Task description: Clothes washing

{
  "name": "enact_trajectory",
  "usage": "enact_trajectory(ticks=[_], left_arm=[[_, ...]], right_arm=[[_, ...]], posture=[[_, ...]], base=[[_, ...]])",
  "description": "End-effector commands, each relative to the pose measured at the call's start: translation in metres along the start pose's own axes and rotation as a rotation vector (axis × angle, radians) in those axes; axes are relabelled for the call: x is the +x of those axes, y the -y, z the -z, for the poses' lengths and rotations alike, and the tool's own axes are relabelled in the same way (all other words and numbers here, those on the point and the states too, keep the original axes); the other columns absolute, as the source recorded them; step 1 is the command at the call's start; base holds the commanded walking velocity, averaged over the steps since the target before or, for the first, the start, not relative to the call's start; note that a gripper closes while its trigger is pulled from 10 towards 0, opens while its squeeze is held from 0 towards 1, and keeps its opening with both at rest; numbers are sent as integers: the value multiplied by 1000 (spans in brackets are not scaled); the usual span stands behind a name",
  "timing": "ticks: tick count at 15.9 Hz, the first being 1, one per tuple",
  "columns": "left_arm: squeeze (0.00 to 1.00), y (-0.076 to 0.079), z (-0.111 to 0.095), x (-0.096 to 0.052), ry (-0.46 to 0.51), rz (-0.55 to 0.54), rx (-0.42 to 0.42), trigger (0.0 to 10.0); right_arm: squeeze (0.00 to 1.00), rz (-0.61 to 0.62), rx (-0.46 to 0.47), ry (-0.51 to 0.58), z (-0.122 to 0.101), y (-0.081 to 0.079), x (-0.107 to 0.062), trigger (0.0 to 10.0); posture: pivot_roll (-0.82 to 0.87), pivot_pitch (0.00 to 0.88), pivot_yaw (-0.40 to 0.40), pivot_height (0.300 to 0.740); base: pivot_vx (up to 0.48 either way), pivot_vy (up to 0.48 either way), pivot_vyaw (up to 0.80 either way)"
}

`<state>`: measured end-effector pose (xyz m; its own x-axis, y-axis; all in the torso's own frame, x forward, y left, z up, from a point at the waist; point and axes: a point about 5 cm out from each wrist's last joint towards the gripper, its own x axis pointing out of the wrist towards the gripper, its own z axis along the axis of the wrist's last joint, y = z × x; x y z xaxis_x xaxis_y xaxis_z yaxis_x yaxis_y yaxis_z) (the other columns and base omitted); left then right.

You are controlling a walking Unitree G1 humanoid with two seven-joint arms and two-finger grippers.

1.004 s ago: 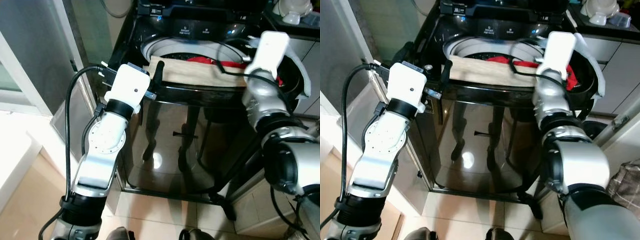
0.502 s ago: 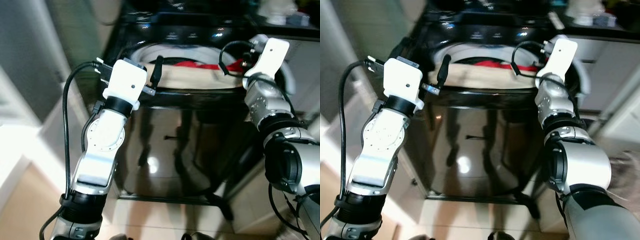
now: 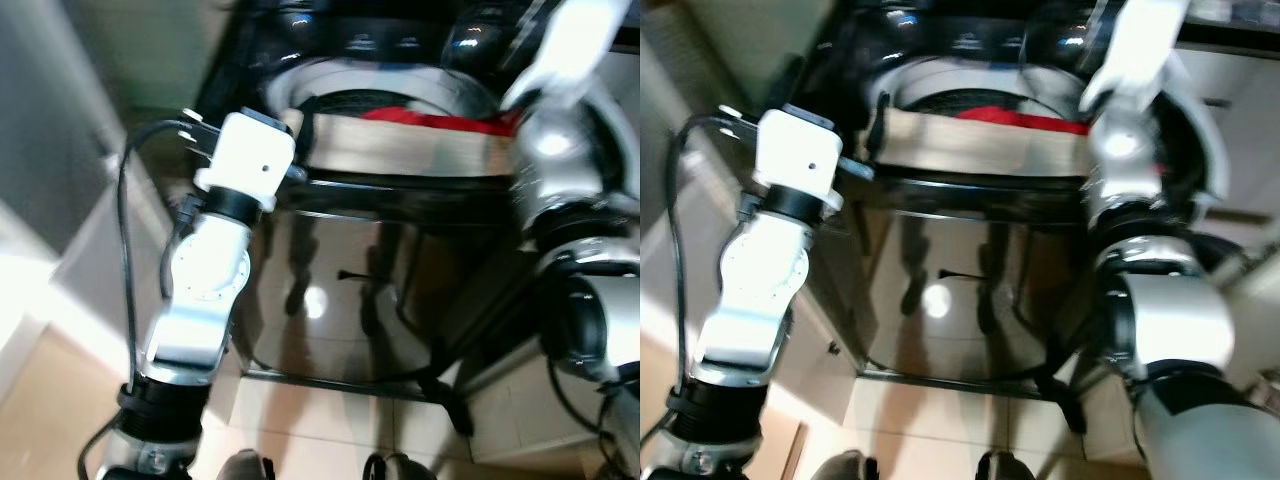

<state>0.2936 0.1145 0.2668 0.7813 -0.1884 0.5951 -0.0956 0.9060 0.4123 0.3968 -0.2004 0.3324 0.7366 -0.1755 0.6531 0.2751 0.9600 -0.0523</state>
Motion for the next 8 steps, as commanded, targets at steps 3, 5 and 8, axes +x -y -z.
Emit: enact_trajectory(ticks=[3,5,8], left_arm=[[114,-15,-29,11,132,-59,41,10000],[235,-14,-59,14,291,29,-30,10000],[349,-17,-95,33,475,91,-45,10000]], right_arm=[[0,33,-12,455,-77,2,-4,10000],[0,46,-14,587,-97,2,-24,10000],[0,54,-46,413,-52,2,-43,10000]], posture=[[44,34,-37,731],[43,29,-43,731],[29,16,-46,731]], base=[[0,0,0],[472,0,0],[480,0,0]])
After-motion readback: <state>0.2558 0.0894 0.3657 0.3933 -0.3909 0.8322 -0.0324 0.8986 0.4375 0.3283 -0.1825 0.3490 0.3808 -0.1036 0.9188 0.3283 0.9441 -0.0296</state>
